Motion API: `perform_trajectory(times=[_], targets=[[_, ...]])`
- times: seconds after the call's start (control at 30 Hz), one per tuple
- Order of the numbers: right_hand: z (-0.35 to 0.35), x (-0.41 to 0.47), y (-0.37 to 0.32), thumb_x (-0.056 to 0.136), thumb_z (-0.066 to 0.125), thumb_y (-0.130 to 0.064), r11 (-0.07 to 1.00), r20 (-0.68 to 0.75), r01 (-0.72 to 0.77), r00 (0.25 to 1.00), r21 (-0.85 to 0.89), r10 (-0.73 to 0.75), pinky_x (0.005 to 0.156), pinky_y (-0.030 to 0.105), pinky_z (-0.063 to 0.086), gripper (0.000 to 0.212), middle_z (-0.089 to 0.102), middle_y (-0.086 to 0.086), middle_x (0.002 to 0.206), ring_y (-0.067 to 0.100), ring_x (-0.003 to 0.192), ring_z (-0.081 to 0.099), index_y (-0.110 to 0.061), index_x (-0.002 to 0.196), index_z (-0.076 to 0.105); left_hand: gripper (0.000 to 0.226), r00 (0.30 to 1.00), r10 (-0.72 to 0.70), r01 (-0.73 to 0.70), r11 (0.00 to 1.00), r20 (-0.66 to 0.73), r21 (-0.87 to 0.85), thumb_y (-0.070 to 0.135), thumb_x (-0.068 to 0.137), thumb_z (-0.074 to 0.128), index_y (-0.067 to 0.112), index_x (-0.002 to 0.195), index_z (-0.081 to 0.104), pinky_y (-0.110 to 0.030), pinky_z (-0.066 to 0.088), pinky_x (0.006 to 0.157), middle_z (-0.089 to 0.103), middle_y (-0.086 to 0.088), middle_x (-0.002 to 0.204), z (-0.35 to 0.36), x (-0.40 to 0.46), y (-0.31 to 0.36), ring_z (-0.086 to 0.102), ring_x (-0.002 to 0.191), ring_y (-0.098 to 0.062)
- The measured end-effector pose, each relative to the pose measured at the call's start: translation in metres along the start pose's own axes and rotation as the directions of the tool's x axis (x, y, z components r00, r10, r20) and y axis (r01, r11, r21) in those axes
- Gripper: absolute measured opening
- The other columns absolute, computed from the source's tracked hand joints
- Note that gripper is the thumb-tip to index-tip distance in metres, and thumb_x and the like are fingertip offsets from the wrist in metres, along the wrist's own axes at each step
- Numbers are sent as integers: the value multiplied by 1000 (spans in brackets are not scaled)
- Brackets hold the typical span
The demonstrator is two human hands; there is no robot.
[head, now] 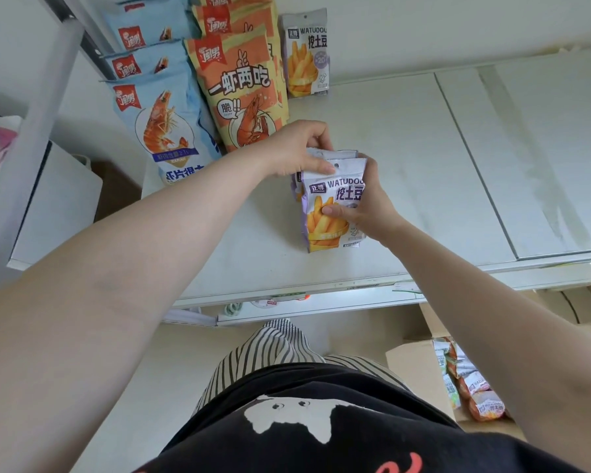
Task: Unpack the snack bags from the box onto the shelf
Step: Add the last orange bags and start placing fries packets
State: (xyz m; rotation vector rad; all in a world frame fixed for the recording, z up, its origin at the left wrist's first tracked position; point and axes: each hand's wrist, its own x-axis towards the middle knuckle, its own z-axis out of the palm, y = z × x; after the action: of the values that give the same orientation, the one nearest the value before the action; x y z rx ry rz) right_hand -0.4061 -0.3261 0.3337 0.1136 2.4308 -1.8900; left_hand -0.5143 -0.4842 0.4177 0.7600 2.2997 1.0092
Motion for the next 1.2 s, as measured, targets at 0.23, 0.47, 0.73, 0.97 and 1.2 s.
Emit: perform_trajectory(times=[0.23, 0.47, 0.73, 0.97, 1.2], targets=[[-12, 1, 12, 63, 91, -22, 992, -54, 23, 998, -123, -30, 84, 29, 52, 103, 56, -7, 118, -4, 94, 62, -9, 139, 22, 27, 1000, -4, 0, 989, -29, -146, 14, 77, 79, 16, 93, 58, -16, 51, 70, 69, -3, 103, 13, 2, -3, 63, 84, -5], [-16, 4, 11, 66, 90, -25, 992, -2, 73, 997, -104, -74, 83, 8, 46, 109, 58, -1, 129, -11, 105, 58, -14, 148, 19, 69, 961, -182, 24, 806, -208, -591, 42, 60, 82, 21, 118, 50, -19, 45, 56, 63, -1, 116, 44, -8, -32, 60, 95, -17], [-23, -13, 35, 53, 93, -3, 999, 170, 10, 985, -39, -3, 95, 19, 47, 148, 25, 13, 157, 2, 131, 47, -12, 152, -16, 133, 999, -17, 39, 803, 42, -594, 47, 47, 90, 23, 151, 11, -14, 46, 94, 44, 2, 142, 59, -18, -48, 48, 124, -7], [-16, -5, 31, 37, 97, -41, 980, 70, 80, 995, -181, -68, 108, 41, 42, 141, 33, 11, 147, 21, 138, 39, -26, 146, 9, 81, 998, -1, -25, 916, -63, -401, 22, 59, 84, 15, 128, 43, -24, 50, 90, 58, 2, 117, 57, -5, -44, 55, 109, -7], [-24, -9, 41, 49, 92, -34, 982, 6, -24, 1000, -186, 25, 88, 25, 50, 110, 52, -17, 121, -1, 103, 60, -22, 134, 24, 94, 969, -142, 8, 838, -204, -546, 51, 57, 75, 11, 134, 39, -21, 48, 94, 57, -4, 130, 77, -12, -43, 57, 116, -11]])
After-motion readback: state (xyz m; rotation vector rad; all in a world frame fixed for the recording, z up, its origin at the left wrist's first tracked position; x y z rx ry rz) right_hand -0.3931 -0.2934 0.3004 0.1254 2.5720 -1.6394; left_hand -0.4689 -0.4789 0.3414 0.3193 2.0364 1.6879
